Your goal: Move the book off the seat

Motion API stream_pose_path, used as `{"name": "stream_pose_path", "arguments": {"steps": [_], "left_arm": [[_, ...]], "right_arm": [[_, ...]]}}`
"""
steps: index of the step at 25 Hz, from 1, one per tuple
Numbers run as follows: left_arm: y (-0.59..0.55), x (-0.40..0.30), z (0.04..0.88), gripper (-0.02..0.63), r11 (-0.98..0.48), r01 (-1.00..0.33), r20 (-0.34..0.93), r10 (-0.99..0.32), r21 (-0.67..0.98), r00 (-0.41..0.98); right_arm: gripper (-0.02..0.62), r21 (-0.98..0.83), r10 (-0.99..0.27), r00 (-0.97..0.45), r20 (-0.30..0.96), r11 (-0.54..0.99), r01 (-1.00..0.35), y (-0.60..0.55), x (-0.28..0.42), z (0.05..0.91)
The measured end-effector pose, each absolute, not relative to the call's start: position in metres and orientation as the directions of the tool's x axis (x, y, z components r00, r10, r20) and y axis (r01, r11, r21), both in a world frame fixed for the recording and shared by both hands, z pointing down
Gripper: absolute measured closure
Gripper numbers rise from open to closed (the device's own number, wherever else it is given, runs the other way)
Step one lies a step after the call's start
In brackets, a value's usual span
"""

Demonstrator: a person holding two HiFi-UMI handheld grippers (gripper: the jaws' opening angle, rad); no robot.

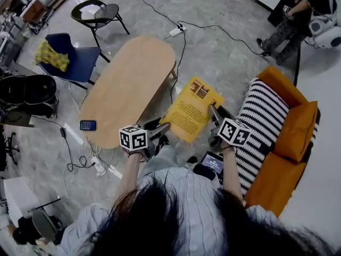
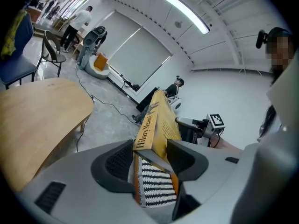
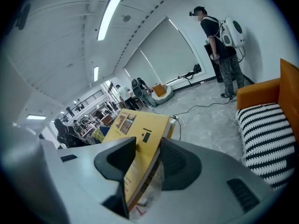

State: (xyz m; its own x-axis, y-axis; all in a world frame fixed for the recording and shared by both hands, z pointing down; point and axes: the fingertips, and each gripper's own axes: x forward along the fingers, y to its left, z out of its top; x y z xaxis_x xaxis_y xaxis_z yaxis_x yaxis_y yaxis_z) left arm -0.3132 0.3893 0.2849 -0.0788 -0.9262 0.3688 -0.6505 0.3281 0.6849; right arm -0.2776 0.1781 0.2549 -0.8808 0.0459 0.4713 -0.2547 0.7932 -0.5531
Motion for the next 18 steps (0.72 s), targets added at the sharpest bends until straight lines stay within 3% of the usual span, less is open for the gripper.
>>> {"name": "stream_pose_path", "arguments": {"steps": [18], "left_arm": [[0.502,-0.418,0.315,0.371,0.409,-0.541,0.361,-0.911,0.735,-0.197]], "right_arm": [[0.426,-0.501,0.194,-0.818,0.542,0.856,-0.129,0.292,-0.423,0.274]]}}
